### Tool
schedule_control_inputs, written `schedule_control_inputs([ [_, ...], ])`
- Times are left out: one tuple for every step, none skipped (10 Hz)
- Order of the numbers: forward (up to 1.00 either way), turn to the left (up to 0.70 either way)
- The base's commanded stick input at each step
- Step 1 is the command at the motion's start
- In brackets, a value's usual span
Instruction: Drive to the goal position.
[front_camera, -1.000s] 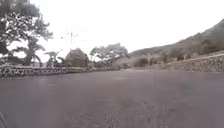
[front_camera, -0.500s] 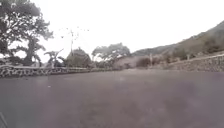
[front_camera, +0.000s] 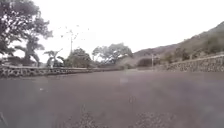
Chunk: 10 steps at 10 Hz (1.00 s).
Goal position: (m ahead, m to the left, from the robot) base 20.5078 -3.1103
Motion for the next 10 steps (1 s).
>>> schedule_control_inputs([
  [0.7, 0.0],
  [0.7, 0.0],
  [0.7, 0.0],
  [0.7, 0.0],
  [0.7, 0.0],
  [0.7, 0.0],
  [0.7, 0.0],
  [0.7, 0.0],
  [0.7, 0.0],
  [0.7, 0.0],
])
